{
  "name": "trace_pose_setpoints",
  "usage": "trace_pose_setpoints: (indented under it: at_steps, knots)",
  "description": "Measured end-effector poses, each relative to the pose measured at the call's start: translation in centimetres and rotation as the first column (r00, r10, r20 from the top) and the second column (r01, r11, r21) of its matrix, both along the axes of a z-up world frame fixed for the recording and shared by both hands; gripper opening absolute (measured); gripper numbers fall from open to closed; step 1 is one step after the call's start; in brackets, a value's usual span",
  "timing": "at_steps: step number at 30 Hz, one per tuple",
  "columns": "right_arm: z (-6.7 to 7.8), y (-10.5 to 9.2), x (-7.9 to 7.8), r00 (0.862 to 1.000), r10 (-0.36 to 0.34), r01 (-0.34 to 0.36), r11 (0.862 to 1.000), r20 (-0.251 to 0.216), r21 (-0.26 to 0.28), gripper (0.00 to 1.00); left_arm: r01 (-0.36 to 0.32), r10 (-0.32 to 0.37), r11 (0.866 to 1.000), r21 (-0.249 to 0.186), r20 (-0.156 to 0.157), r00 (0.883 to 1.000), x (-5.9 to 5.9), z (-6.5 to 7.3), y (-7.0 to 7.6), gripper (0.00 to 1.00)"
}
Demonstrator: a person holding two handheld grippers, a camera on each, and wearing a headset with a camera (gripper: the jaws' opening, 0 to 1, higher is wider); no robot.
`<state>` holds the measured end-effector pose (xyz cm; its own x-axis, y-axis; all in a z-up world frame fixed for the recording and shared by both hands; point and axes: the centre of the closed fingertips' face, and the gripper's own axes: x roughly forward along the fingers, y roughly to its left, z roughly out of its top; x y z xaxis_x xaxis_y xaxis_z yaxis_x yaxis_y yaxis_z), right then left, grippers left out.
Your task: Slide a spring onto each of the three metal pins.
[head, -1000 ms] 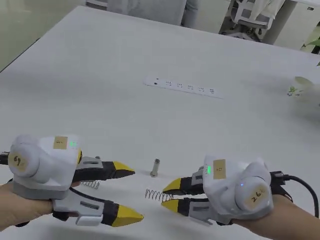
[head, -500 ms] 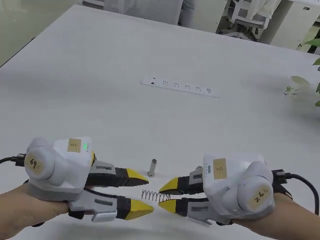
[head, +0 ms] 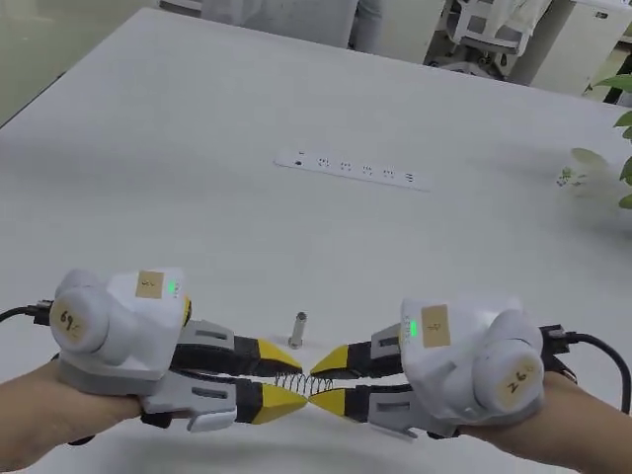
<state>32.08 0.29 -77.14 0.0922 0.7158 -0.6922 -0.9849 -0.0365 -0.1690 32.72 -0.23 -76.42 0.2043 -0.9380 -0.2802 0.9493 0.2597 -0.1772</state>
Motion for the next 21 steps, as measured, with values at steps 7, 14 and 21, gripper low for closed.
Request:
trace_pose_setpoints:
  at_steps: [7,14,21]
  knots:
    - [0.05,0.05,-0.08,1.0,0.006,-0.006,1.0,0.0,-0.001,0.07,0.003,-0.003,1.0,0.004,0.014,1.0,0.03,0.0,0.1,0.04]
    - [0.14,-0.02,-0.1,1.0,0.002,-0.002,1.0,-0.013,0.005,0.07,0.027,-0.027,1.0,0.0,0.019,0.999,-0.04,0.17,-0.01,0.03]
    - [0.05,-0.17,-0.48,0.999,-0.003,0.003,1.0,-0.036,0.007,0.07,0.069,-0.069,0.998,0.006,0.004,0.998,-0.48,0.17,-0.26,0.02]
